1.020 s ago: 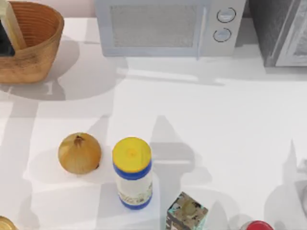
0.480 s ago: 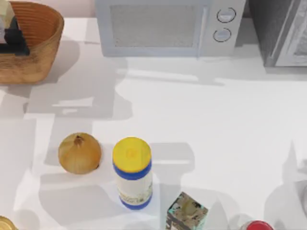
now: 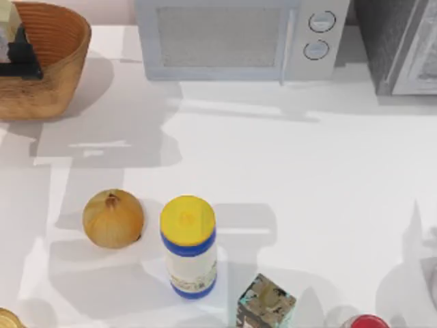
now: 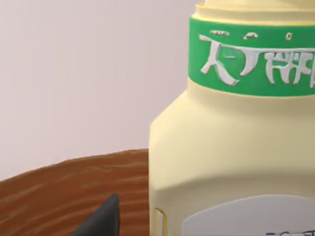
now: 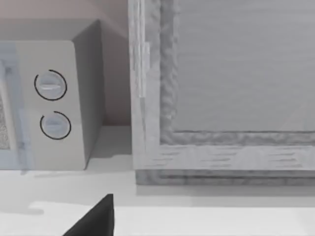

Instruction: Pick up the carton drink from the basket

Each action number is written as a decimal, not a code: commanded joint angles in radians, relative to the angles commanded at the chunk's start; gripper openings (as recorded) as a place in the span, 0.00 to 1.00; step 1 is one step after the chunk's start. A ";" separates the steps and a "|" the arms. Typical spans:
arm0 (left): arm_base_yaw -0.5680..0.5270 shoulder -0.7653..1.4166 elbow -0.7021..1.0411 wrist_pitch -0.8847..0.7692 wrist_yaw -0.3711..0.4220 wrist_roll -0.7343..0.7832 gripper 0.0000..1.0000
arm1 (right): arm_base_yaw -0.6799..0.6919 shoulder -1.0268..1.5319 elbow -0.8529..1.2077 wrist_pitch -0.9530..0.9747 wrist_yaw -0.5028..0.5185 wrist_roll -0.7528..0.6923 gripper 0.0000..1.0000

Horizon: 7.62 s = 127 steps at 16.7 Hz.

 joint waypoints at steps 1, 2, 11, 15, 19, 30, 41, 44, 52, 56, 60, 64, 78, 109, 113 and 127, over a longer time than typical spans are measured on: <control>0.000 0.003 0.001 -0.002 0.000 -0.001 1.00 | 0.000 0.000 0.000 0.000 0.000 0.000 1.00; -0.001 0.012 0.008 -0.010 -0.001 -0.003 1.00 | 0.000 0.000 0.000 0.000 0.000 0.000 1.00; -0.016 0.140 0.222 -0.104 -0.014 -0.008 1.00 | 0.000 0.000 0.000 0.000 0.000 0.000 1.00; -0.016 0.144 0.229 -0.107 -0.015 -0.008 1.00 | 0.000 0.000 0.000 0.000 0.000 0.000 1.00; -0.016 0.144 0.229 -0.107 -0.015 -0.008 0.70 | 0.000 0.000 0.000 0.000 0.000 0.000 1.00; -0.016 0.144 0.229 -0.107 -0.015 -0.008 0.00 | 0.000 0.000 0.000 0.000 0.000 0.000 1.00; -0.010 0.099 0.246 -0.165 -0.016 -0.008 0.00 | 0.000 0.000 0.000 0.000 0.000 0.000 1.00; -0.009 0.041 0.294 -0.263 -0.017 -0.008 0.00 | 0.000 0.000 0.000 0.000 0.000 0.000 1.00; -0.011 -0.146 0.445 -0.592 -0.020 -0.002 0.00 | 0.000 0.000 0.000 0.000 0.000 0.000 1.00; -0.012 -0.188 0.478 -0.668 -0.021 -0.002 0.00 | 0.000 0.000 0.000 0.000 0.000 0.000 1.00; -0.010 -0.184 0.475 -0.666 -0.021 0.000 0.00 | 0.000 0.000 0.000 0.000 0.000 0.000 1.00; -0.012 -0.238 0.422 -0.692 -0.026 -0.006 0.00 | 0.000 0.000 0.000 0.000 0.000 0.000 1.00; -0.084 -1.494 -0.393 -1.022 -0.113 -0.013 0.00 | 0.000 0.000 0.000 0.000 0.000 0.000 1.00; -0.733 -0.910 -0.123 -0.921 -1.069 -0.159 0.00 | 0.000 0.000 0.000 0.000 0.000 0.000 1.00; -0.939 -0.524 0.120 -0.815 -1.373 -0.198 0.00 | 0.000 0.000 0.000 0.000 0.000 0.000 1.00; -1.239 0.051 0.463 -0.674 -1.816 -0.265 0.00 | 0.000 0.000 0.000 0.000 0.000 0.000 1.00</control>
